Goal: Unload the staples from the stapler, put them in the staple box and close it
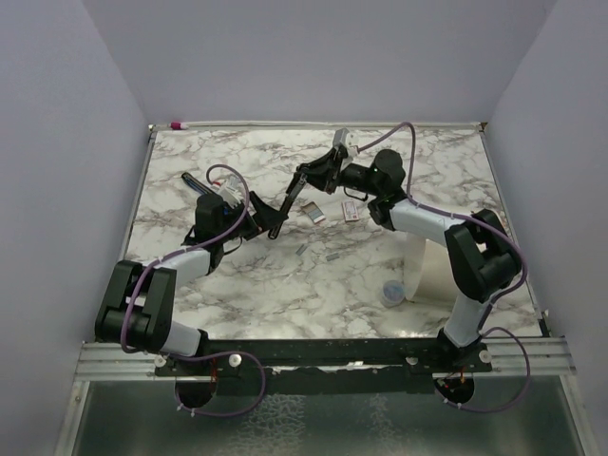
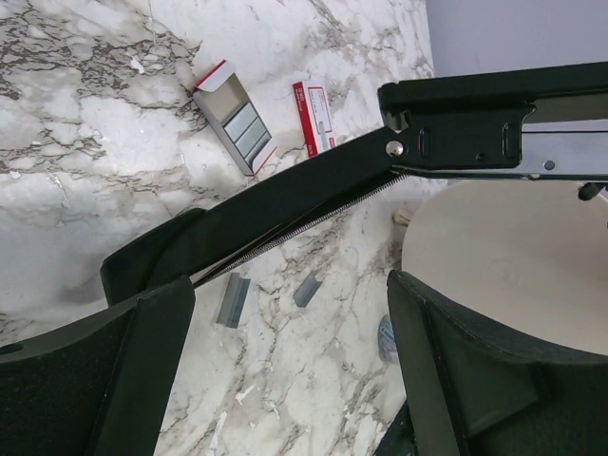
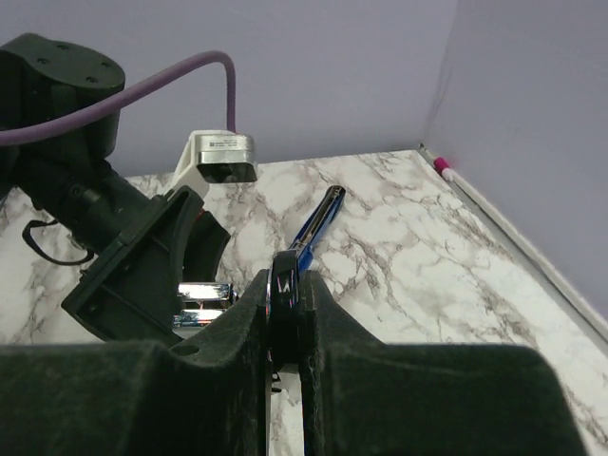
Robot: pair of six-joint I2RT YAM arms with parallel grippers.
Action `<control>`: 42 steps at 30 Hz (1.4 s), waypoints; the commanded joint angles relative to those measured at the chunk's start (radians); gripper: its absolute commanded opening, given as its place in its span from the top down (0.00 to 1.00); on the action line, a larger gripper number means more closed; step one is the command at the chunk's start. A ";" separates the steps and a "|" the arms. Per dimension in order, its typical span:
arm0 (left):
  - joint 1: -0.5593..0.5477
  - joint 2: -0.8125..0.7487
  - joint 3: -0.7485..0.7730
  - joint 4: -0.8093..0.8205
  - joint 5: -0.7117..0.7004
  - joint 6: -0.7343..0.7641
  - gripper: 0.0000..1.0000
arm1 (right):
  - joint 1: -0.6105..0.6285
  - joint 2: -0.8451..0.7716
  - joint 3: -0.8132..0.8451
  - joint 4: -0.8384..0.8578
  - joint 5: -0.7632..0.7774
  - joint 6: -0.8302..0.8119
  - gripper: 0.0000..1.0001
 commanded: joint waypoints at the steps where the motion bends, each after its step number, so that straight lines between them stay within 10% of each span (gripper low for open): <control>1: 0.012 -0.020 0.010 0.051 0.049 0.000 0.15 | -0.004 0.006 0.088 0.050 -0.133 -0.177 0.99; 11: 0.011 0.082 0.069 -0.037 -0.013 0.052 0.33 | -0.004 0.009 0.054 0.149 -0.176 -0.145 0.99; 24: 0.012 0.202 0.219 -0.229 -0.152 0.185 0.35 | -0.005 0.037 0.080 0.195 -0.252 -0.031 0.99; 42: 0.011 -0.016 0.186 -0.330 -0.067 0.277 0.28 | -0.004 -0.098 0.039 0.077 -0.036 0.349 0.99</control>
